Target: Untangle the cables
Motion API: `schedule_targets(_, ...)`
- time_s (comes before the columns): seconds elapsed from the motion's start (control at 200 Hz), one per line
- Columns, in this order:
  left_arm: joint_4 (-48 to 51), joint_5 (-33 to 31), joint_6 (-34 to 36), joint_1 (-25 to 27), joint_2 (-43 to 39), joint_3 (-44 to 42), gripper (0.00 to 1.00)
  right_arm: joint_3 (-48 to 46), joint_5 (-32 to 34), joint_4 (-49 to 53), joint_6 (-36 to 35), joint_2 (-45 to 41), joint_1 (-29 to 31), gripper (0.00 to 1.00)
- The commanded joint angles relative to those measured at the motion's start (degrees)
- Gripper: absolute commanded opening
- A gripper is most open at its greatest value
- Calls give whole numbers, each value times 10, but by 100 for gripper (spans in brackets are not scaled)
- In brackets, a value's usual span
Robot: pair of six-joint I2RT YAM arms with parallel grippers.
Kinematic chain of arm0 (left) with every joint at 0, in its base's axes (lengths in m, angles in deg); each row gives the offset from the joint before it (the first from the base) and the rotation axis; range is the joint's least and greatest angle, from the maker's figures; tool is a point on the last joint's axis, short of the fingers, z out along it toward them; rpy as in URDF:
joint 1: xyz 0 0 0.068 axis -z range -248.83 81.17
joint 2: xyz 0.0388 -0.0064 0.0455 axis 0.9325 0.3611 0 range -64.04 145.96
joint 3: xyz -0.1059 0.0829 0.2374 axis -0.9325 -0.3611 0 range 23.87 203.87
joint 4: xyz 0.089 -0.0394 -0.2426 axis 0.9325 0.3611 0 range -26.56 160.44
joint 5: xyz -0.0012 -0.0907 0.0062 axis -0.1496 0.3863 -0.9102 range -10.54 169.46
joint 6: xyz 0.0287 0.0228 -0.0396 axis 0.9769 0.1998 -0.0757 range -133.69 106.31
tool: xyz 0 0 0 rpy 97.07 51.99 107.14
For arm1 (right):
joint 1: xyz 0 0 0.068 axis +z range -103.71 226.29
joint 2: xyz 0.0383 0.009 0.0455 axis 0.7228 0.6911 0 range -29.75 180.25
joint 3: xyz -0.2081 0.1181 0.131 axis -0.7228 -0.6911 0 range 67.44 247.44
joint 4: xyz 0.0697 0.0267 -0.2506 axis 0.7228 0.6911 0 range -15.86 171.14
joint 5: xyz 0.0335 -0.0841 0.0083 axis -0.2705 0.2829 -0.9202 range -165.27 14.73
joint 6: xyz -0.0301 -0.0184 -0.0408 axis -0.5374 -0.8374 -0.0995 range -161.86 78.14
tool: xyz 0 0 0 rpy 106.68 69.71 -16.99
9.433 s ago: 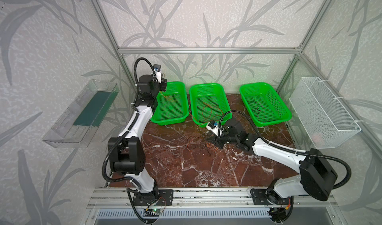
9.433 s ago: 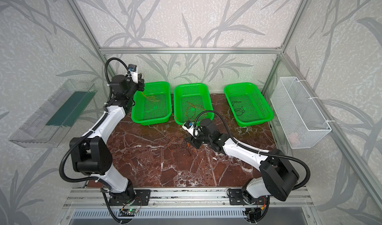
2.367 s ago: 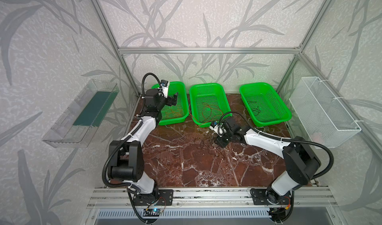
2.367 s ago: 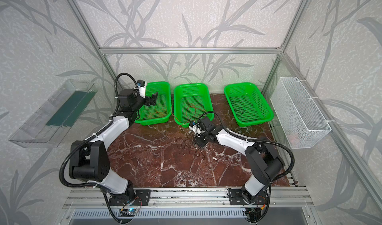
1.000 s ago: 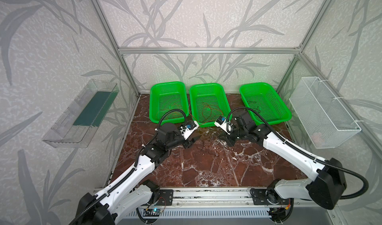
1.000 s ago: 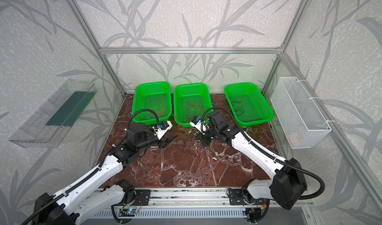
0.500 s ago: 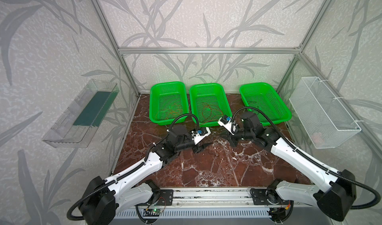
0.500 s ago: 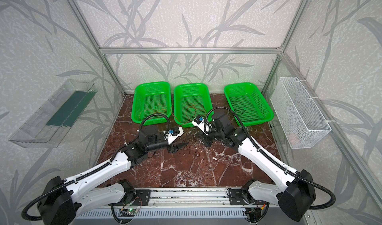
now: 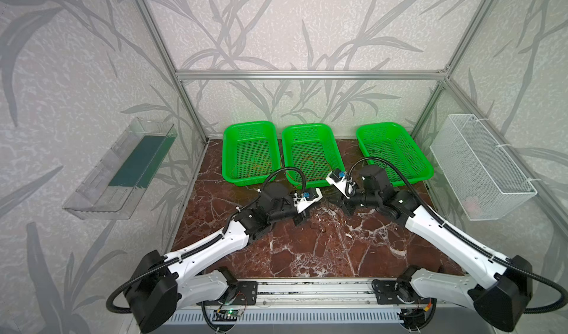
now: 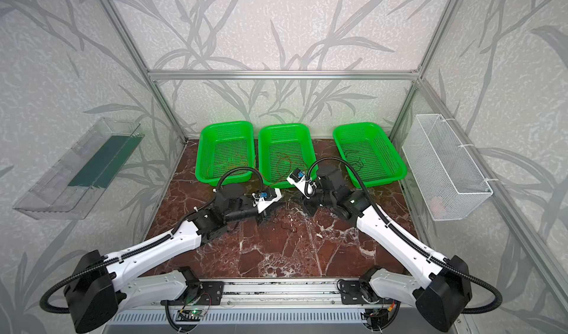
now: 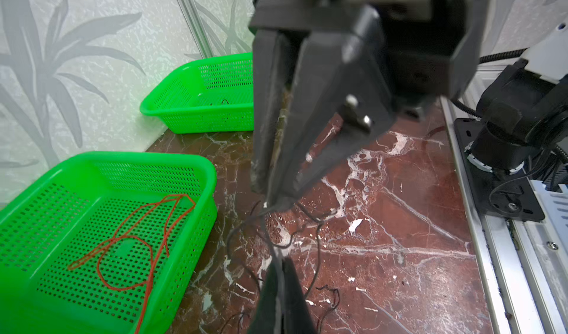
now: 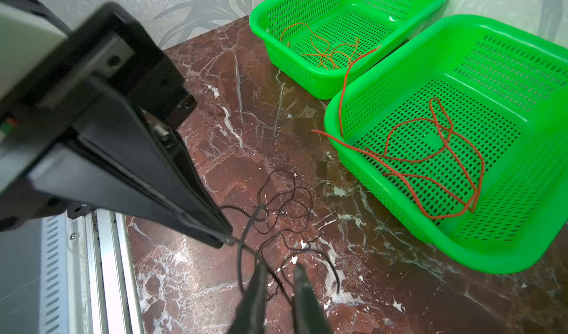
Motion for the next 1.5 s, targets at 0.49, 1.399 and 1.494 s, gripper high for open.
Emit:
schedule_targets(0.49,164,32,82,31,18,209,0,-66,-54,-238,90,-40,10,37)
schedule_targets(1.399,34,19,65,-41,104,453,0,-204,53,-165,115,-6,-62,0)
schedule_targets(1.494,24,20,62,-53,130,492,0,-199,56,-123,124,12,-85,0)
